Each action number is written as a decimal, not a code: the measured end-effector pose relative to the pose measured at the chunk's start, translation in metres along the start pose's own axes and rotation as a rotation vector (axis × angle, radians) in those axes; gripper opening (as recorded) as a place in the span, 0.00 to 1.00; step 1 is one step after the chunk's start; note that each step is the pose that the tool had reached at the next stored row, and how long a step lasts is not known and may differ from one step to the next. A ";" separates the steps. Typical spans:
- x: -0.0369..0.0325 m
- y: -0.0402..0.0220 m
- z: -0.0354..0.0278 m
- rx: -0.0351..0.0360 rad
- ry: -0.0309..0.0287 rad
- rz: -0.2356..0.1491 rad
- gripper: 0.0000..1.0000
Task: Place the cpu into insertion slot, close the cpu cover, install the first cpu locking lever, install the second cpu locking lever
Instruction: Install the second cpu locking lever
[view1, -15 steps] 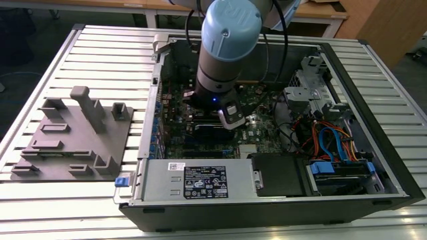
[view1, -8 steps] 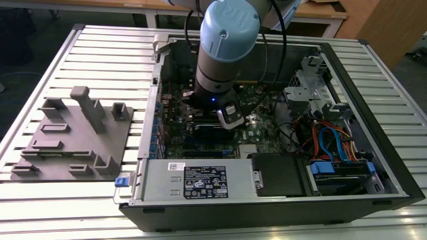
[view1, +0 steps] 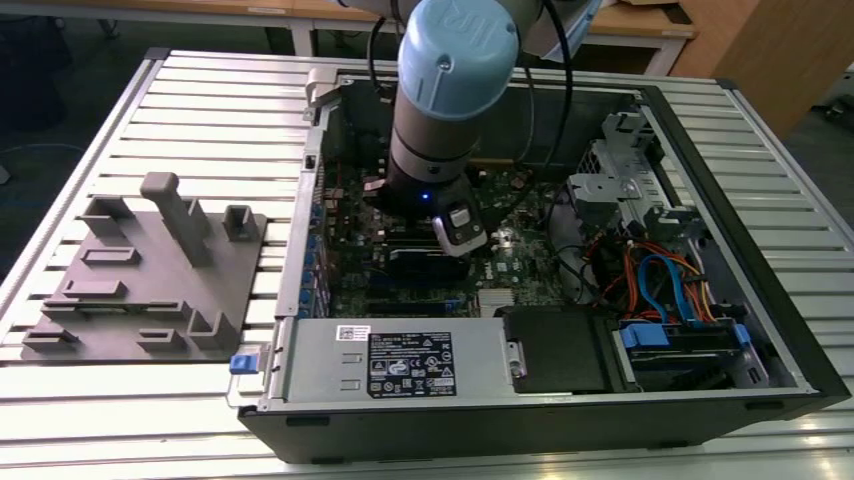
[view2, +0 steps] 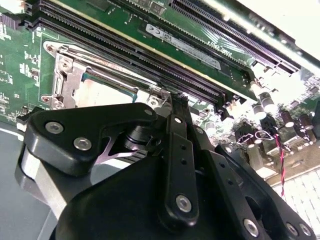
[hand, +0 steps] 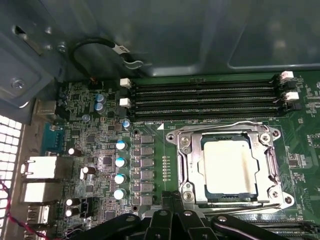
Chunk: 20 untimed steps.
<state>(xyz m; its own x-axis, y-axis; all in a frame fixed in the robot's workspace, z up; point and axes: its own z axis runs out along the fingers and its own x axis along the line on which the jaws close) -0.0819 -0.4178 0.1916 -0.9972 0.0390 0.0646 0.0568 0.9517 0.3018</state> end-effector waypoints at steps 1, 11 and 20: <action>0.0002 0.0005 -0.0013 0.0000 0.0000 0.000 0.10; 0.0018 0.0073 -0.0224 0.0002 0.0001 0.000 0.10; 0.0019 0.0078 -0.0238 -0.0004 0.0001 0.000 0.10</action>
